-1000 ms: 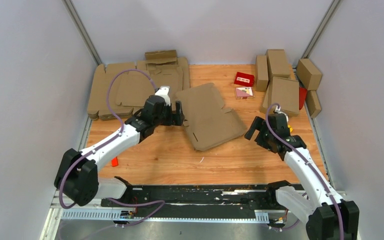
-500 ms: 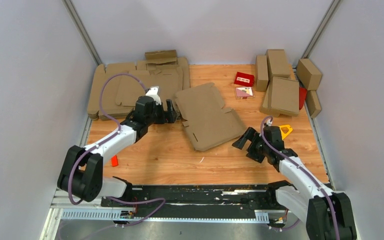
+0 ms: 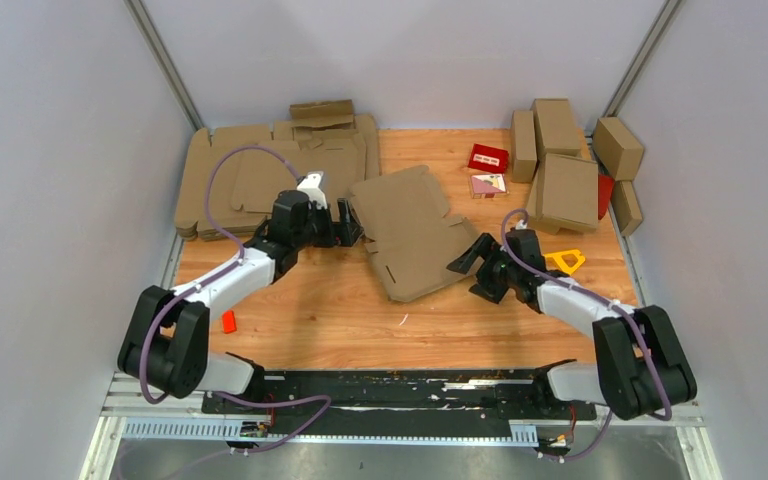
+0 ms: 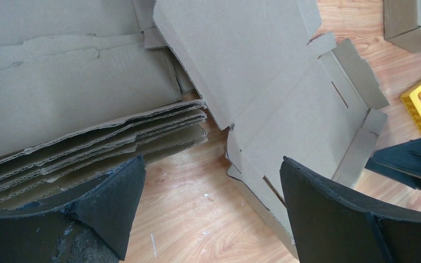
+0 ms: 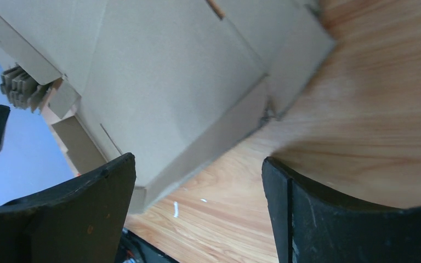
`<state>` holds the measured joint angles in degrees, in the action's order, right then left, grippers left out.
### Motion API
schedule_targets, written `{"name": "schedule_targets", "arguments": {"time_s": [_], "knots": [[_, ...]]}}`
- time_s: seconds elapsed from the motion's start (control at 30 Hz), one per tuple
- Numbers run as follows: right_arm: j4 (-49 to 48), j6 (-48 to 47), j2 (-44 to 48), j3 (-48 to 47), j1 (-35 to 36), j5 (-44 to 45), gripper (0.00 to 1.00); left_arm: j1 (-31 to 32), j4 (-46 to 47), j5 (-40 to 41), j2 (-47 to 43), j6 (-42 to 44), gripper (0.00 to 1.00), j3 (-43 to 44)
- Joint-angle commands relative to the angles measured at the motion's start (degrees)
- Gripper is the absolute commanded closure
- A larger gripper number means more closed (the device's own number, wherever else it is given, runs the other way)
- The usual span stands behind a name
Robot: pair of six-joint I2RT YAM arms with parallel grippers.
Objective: Fold the paper box
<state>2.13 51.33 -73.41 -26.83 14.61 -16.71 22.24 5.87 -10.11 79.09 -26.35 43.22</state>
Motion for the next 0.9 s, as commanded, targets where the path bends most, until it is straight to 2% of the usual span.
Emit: {"name": "schedule_targets", "arguments": {"time_s": [0.0,0.13,0.23,0.5,0.57,0.7,0.77,0.87], "knots": [[-1.7,7.7,-4.7,-2.3,4.2,5.3,0.16,-0.2,2.4,-0.4,-3.2,0.2,0.01,-0.4],[-3.6,13.4,-5.1,-1.6,6.9,9.7,0.28,-0.2,2.5,1.1,-4.9,0.7,0.01,-1.8],[-4.0,16.2,-5.0,-1.3,8.2,12.9,0.32,-0.2,3.1,1.8,-6.0,1.2,0.01,-2.8],[-2.5,13.8,-9.9,-5.5,8.5,14.4,0.35,-0.2,4.8,0.0,-7.0,1.5,0.01,-4.3],[-2.3,12.9,-10.1,-6.0,8.6,14.7,0.46,-0.1,4.4,0.3,-7.4,1.7,0.01,-4.3],[2.4,10.0,-7.8,-7.1,8.6,16.6,0.76,-0.1,5.1,0.3,-8.1,1.5,0.01,-5.1],[3.0,6.1,-6.0,-7.8,8.6,18.6,0.98,-0.2,5.6,-0.1,-8.1,1.4,0.01,-5.5],[6.3,-1.6,-3.1,-9.7,8.5,19.3,1.0,-0.2,5.6,-0.1,-8.4,1.5,0.01,-5.6]]}}
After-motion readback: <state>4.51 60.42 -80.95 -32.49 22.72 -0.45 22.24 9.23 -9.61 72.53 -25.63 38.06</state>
